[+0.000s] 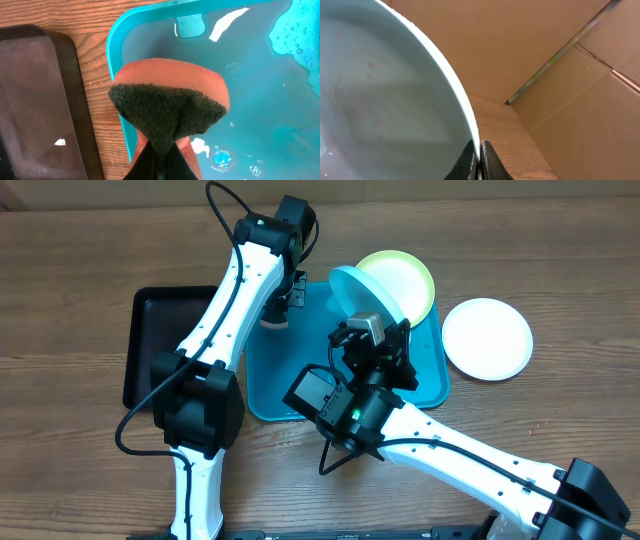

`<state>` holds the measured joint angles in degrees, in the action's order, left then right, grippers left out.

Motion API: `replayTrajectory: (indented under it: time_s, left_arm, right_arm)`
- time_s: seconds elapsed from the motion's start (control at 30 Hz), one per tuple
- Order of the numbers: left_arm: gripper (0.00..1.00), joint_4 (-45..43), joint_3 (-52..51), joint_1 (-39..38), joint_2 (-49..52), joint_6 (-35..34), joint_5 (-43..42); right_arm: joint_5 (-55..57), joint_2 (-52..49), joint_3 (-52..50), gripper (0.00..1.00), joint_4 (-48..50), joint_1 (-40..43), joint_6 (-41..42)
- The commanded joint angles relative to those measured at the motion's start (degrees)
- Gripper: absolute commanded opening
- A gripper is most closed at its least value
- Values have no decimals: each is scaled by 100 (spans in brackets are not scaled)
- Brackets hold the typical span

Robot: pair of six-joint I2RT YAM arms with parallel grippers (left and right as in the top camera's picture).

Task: Clean dirty plates on tray and stack at the side
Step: 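Lift the light blue plate and stack it on the white plate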

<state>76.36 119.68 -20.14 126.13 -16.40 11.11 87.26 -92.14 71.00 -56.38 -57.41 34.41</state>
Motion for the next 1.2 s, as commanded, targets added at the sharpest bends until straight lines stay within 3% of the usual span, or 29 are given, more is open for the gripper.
replayTrajectory:
  time_s: [0.0, 0.17, 0.37, 0.5, 0.63, 0.93, 1.0, 1.17]
  left_arm:
    - [5, 13, 96, 39, -13, -98, -70]
    - [5, 13, 96, 39, -13, -98, -68]
    - [5, 17, 96, 39, -13, -96, -66]
    - [5, 17, 96, 39, -13, -94, -63]
    - [5, 37, 96, 39, -13, -94, -66]
    - [4, 103, 96, 39, -13, -94, -66]
    - [4, 101, 96, 39, -13, -94, -63]
    - [4, 103, 96, 39, -13, -96, -66]
  right_arm:
    - [286, 105, -4, 4, 26, -28, 24]
    - [-59, 105, -4, 4, 26, -24, 28]
    - [-2203, 105, -15, 4, -144, 256, 192]
    - [-4024, 105, -17, 4, -245, 896, 485]
    - [-5565, 107, -15, 4, -39, 1801, 417]
    - [-9958, 170, -15, 4, 522, 4666, -922]
    - [-10410, 170, -15, 4, 431, 5346, -1064]
    - [-10284, 170, -44, 4, 149, 6848, -1071]
